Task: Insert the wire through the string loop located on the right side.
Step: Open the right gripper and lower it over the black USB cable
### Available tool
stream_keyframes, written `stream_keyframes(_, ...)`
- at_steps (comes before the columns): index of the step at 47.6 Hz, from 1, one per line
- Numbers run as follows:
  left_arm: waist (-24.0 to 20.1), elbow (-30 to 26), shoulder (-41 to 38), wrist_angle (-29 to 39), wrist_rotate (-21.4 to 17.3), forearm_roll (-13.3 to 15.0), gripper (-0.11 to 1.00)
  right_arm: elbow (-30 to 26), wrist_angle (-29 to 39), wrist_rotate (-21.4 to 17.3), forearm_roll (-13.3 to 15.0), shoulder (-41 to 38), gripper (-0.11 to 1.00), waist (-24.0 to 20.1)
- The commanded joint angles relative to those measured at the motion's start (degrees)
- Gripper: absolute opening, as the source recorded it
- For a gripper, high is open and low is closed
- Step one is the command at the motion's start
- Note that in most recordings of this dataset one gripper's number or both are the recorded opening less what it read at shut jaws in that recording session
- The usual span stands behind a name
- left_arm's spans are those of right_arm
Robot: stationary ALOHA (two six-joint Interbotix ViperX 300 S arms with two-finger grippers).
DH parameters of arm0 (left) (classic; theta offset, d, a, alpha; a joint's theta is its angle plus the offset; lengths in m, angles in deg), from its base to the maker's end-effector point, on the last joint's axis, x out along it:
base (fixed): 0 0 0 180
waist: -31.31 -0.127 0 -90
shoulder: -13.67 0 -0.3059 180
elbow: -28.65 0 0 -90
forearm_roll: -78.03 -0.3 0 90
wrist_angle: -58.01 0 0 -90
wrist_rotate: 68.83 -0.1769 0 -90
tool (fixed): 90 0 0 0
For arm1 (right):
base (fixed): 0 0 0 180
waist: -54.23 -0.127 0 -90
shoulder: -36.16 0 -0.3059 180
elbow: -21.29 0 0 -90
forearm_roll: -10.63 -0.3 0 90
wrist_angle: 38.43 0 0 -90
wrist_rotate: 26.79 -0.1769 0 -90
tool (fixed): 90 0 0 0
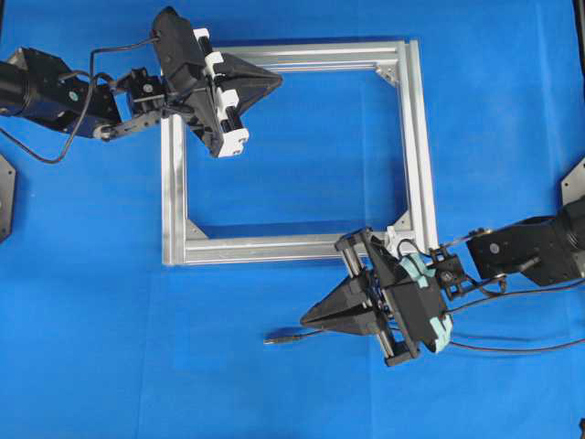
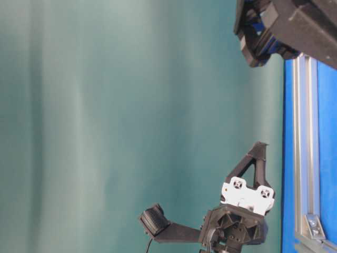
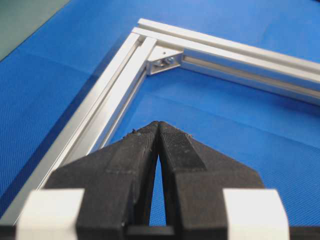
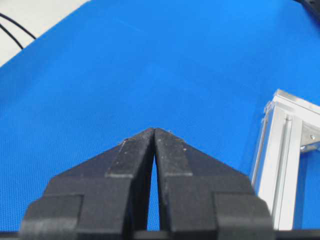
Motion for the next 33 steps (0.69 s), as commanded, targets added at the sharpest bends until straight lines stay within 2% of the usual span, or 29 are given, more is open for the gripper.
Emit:
stream_keyframes(1, 0.26, -0.79, 2.02, 0.79, -0.18, -0.97, 0.0, -0.62, -0.09, -0.35, -0.18, 1.58, 0.0, -0.97)
stream_keyframes(6, 0.18, -0.7, 2.02, 1.14, -0.18, -0.97, 0.0, -0.62, 2.2, -0.7, -0.7, 1.76, -0.06, -0.97)
stream_keyframes(22, 0.18, -0.7, 2.02, 1.14, -0.18, -1.05, 0.0, -0.53, 5.45, -4.31, -1.32, 2.64, -0.03, -1.05)
stream_keyframes(28, 0.18, -0.62, 2.11, 1.14, -0.18, -1.05, 0.0, -0.79, 6.24, -5.01, -1.41, 2.64, 0.09, -1.32)
stream_keyframes(33, 0.18, -0.62, 2.11, 1.14, -0.18, -0.97, 0.0, -0.79, 6.24, -5.27, -1.41, 2.64, 0.35, -1.67)
